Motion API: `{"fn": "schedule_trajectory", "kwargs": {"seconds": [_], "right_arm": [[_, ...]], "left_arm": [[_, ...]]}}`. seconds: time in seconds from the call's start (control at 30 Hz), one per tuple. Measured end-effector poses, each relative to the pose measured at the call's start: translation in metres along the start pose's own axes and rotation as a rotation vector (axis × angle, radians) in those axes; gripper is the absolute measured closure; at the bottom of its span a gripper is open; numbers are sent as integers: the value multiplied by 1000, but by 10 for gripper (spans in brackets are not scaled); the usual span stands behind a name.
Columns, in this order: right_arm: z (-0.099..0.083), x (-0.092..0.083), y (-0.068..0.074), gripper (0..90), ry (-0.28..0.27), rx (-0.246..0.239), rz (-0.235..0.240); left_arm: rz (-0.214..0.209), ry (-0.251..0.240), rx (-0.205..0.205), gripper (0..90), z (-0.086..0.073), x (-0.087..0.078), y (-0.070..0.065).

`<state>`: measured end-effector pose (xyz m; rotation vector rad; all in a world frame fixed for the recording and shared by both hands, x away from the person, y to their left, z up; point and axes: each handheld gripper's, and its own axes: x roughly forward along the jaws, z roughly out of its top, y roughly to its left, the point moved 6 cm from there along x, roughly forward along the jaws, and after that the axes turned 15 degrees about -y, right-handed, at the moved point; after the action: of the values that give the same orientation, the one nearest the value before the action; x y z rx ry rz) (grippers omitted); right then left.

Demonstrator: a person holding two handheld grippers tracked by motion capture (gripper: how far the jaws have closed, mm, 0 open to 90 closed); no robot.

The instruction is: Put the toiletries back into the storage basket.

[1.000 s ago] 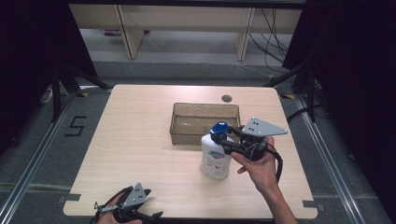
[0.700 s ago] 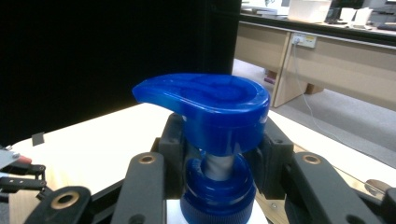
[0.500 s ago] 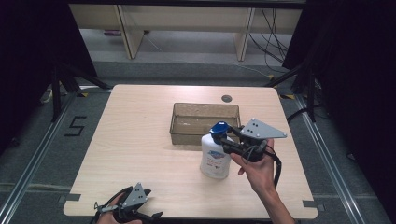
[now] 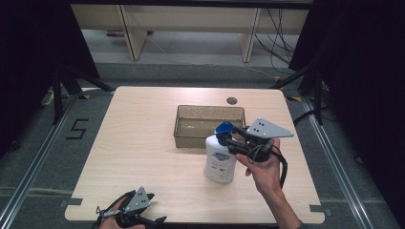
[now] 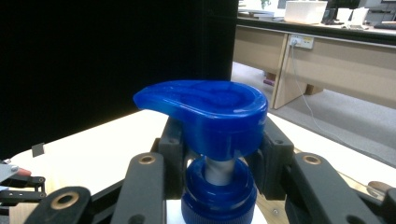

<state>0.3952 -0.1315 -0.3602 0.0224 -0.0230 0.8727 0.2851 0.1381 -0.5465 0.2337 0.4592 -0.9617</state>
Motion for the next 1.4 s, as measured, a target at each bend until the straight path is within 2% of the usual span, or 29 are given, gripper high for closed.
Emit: {"fn": "schedule_trajectory", "kwargs": {"seconds": [0.03, 0.07, 0.1, 0.13, 0.17, 0.2, 0.33, 0.4, 0.43, 0.47, 0.53, 0.63, 0.67, 0.7, 0.8, 0.9, 0.93, 1.0, 1.3, 1.33, 1.4], "right_arm": [[2, 0, -1, 616, -2, -19, -5], [3, 1, 0, 616, -9, -8, 0], [5, 1, -1, 616, -16, -20, -7], [6, 2, 0, 616, -27, -3, 7], [7, 1, -2, 616, -24, -13, -3], [8, 1, 0, 616, -14, 17, 0], [15, 4, -3, 616, -44, -16, 4], [18, 5, -2, 616, -36, 3, 7], [20, 6, -4, 616, -39, -4, 0], [21, 6, -2, 615, -30, 23, 8], [25, 9, -6, 615, -50, -1, 4], [31, 11, -9, 616, -61, -4, 0], [32, 12, -7, 616, -55, 24, 9], [33, 12, -8, 616, -55, 16, -7], [37, 15, -11, 615, -55, 17, -8], [41, 18, -16, 616, -68, -9, -14], [41, 18, -16, 615, -55, 6, -19], [45, 19, -18, 615, -65, -18, -23], [60, 22, -26, 615, -82, 32, -33], [61, 23, -27, 616, -88, 32, -36], [64, 24, -29, 615, -88, 34, -35]], "left_arm": [[-1, 0, 0, 159, 0, 0, 0], [-1, 1, 0, 159, 0, 0, 0], [0, 1, 0, 159, 0, 0, 0], [0, 1, 0, 159, 0, 0, 0], [1, 0, -1, 159, 0, 0, 0], [1, -1, -2, 159, 0, 0, 0], [2, 1, -2, 160, 0, 0, 1], [1, 1, 1, 160, 0, -1, 1], [1, 0, 0, 160, 0, -1, 1], [1, 1, 1, 159, 0, -1, 1], [0, -4, -7, 160, 0, 0, 1], [-2, -5, -11, 159, 0, 1, -1], [-1, 0, -4, 159, 0, 0, 0], [-1, 0, -1, 160, 0, 0, 0], [0, -7, -12, 160, 0, 0, 0], [1, -8, -11, 160, 0, 1, 0], [0, -5, -11, 159, 0, 1, 0], [0, -6, -12, 160, 0, 1, 0], [-1, -6, -12, 160, 0, 1, 0], [-2, -21, -34, 159, 0, 2, -2], [0, 1, -3, 159, 0, 0, 1]]}}
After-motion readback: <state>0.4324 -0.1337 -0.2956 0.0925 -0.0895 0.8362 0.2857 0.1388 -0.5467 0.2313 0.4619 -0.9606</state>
